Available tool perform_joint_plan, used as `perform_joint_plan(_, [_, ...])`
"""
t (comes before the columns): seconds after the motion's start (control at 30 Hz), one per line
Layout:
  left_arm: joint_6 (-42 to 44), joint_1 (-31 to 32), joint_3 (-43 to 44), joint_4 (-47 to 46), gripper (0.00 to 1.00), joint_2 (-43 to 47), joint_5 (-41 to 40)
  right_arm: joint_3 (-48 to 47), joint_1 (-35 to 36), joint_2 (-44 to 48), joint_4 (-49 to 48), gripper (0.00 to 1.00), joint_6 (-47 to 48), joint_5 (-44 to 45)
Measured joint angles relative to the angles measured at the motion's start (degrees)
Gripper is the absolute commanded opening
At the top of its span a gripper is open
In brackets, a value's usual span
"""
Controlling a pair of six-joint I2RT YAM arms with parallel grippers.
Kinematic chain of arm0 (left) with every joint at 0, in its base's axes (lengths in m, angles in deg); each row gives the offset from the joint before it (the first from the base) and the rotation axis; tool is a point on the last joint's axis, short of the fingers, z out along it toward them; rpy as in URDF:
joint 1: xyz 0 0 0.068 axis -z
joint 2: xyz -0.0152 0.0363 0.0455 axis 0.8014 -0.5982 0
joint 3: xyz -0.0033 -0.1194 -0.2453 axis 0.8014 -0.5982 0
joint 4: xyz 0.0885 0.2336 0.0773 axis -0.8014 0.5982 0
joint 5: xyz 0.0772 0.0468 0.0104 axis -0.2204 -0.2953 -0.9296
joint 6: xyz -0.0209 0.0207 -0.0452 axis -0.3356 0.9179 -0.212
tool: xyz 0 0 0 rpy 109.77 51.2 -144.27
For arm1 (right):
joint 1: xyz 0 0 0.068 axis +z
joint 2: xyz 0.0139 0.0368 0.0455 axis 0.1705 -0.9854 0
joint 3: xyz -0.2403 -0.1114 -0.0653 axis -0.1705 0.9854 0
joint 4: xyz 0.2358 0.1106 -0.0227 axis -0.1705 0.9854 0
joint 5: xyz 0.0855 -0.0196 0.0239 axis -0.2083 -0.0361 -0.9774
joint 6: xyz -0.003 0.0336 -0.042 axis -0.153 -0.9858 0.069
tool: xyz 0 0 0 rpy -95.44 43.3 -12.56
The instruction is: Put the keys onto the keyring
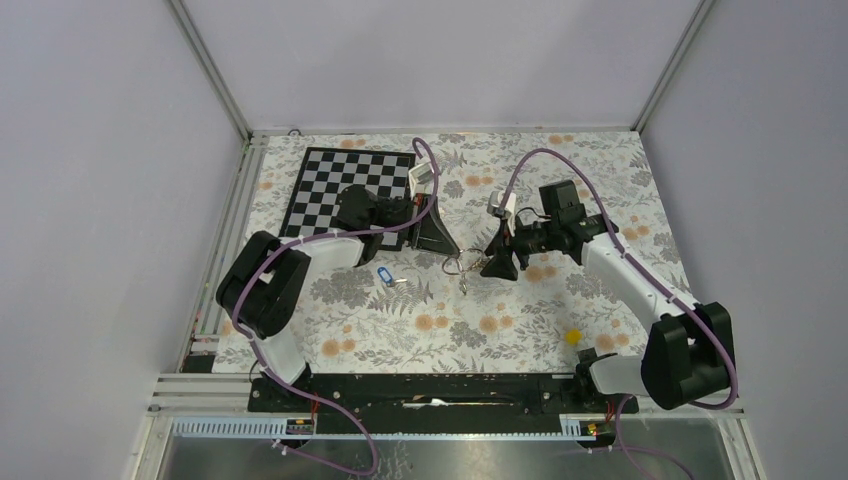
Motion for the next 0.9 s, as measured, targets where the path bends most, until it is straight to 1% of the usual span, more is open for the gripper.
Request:
perform_joint_plan(0.1, [2.45,0.02,0.00,2.56,0.00,0.02,0.04,-0.55,0.00,0.02,0.39,0.64,0.11,-0.24])
perform_joint_plan(0.2, [8.74,0.02,0.00,10.64,0.00,0.55,-0.04,-0.74,0.00,0.39,0.61,0.61,0.20,-0.50])
perform_joint_plan(0.23, [11.45,0.02,0.00,14.01,0.00,0.94,-0.17,-0.74,0.00,0.63,0.92,0.59,0.33,-0.61])
perform_joint_plan(0.33, [22.99,0.28,0.52,29.33,0.00,3.37,-1.07,-0.90,0.00,1.05,1.90,0.44,0.74,-1.09])
perform_joint_plan(0.37, [26.10,0.37,0.96,33.03,0.00,3.85,-1.29,-1.03,0.00,1.05,2.23,0.42,1.05,-1.29])
perform_joint_plan(0.4, [30.16,0.63,1.90,38.56,0.00,4.50,-1.73,-1.16,0.02,1.05,2.62,0.43,1.31,-1.40])
perform_joint_plan(0.43, [34.01,1.01,2.86,43.36,0.00,4.94,-2.25,-1.25,0.02,1.05,2.86,0.46,1.55,-1.49])
perform_joint_plan(0.5, [39.98,1.75,4.31,50.27,0.00,5.66,-3.08,-1.27,0.09,1.05,3.28,0.51,1.95,-1.70])
perform_joint_plan(0.57, [43.71,2.23,4.59,54.47,0.00,6.32,-3.50,-1.27,0.33,0.96,3.91,0.53,2.36,-1.84])
perform_joint_plan(0.67, [46.80,2.64,4.59,58.21,0.00,6.71,-3.78,-1.27,1.11,0.74,4.04,0.53,2.95,-1.73])
perform_joint_plan(0.9, [49.68,2.62,4.59,61.81,0.00,6.88,-4.09,-1.27,2.97,-0.07,4.02,0.50,3.52,-1.22])
